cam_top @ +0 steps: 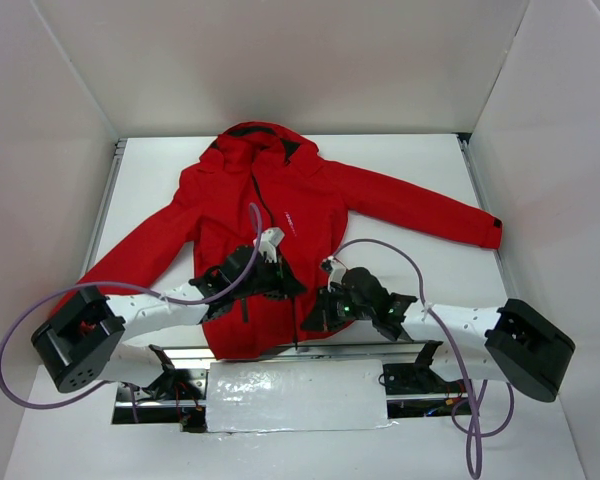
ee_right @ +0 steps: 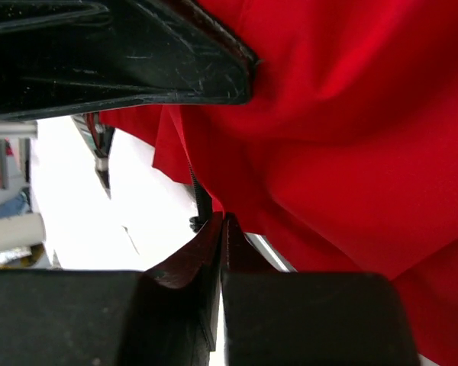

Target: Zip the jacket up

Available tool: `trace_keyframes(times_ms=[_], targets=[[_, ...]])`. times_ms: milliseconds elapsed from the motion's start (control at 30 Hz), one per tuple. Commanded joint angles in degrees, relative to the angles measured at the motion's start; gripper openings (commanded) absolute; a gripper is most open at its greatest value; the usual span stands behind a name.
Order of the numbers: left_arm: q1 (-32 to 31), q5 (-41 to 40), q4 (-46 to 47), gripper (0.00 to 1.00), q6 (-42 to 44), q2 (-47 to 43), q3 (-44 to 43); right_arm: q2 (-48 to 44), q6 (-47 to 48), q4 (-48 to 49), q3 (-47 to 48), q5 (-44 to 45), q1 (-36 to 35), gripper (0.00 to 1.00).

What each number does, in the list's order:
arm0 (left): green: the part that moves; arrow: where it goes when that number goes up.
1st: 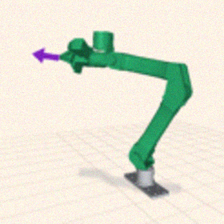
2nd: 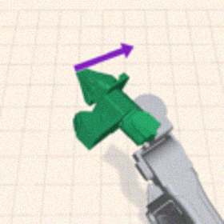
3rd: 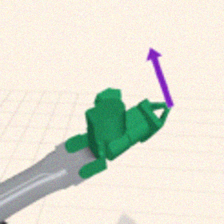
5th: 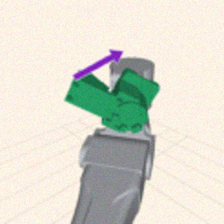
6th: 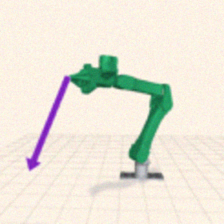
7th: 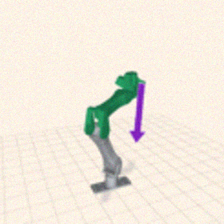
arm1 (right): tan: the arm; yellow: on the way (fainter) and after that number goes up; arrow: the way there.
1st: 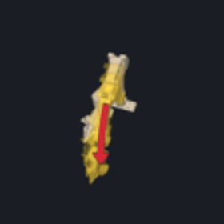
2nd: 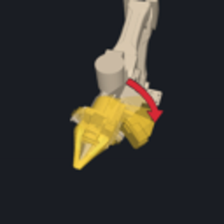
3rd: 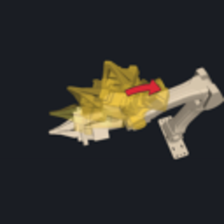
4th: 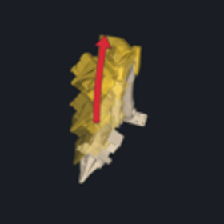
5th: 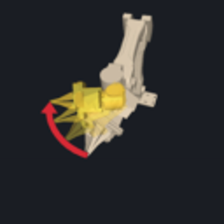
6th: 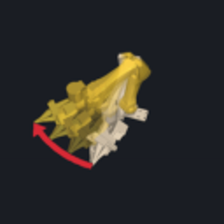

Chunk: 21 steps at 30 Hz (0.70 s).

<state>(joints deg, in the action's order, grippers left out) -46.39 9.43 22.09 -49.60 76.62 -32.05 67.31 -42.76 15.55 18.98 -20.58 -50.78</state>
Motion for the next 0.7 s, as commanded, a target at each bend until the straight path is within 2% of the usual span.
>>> trace_keyframes(times_ms=[0, 33, 67, 100, 133, 167, 333, 433, 500, 567, 667], targets=[[-0.28, -0.99, 0.68, 0.03, 1.18, -2.0, -2.4, -1.21, -0.39, 2.91, 1.85, 2.99, -0.46, 0.0], [-0.28, -1.34, -0.71, 0.11, 1.18, -2.17, -2.49, -1.56, -0.39, 2.47, 1.85, 3.7, -0.54, 0.0], [-0.28, -1.95, -1.6, 0.23, 1.09, -2.26, -2.66, -2.44, -0.48, 2.12, 1.67, 4.23, -0.63, 0.0], [-0.28, -3.53, -2.65, 0.54, 1.0, -2.53, -2.84, -2.79, -0.39, 2.03, 1.5, 4.93, -0.37, 0.0], [-0.28, -4.41, -5.19, 0.73, 1.0, -2.88, -3.01, -3.14, -0.48, 2.11, 1.32, 5.19, -0.45, 0.0], [-0.28, -5.47, -6.52, 0.99, 1.09, -2.97, -3.19, -3.67, -0.57, 2.11, 1.06, 5.37, -0.54, 0.0], [-0.28, -8.02, -8.46, 0.99, 1.09, -6.21, -0.47, -4.82, -1.71, 1.94, 0.18, 7.48, -0.46, 0.0], [-0.28, -6.37, -6.1, 0.93, 0.04, -8.67, 2.78, -5.52, -2.41, 1.15, -0.17, 9.15, -0.46, 0.0], [-0.37, -4.7, -3.56, 0.8, -1.28, -9.82, 4.88, -6.05, -3.11, 0.97, -0.26, 10.2, -0.37, 0.0], [-0.37, -3.72, -1.97, 0.74, -1.81, -9.91, 5.86, -6.4, -3.82, 0.54, -0.44, 11.26, -0.37, 0.0], [-0.54, -2.84, 0.05, 0.72, -1.9, -9.21, 7.26, -7.8, -4.87, 0.18, -0.79, 11.88, -0.37, 0.0]])
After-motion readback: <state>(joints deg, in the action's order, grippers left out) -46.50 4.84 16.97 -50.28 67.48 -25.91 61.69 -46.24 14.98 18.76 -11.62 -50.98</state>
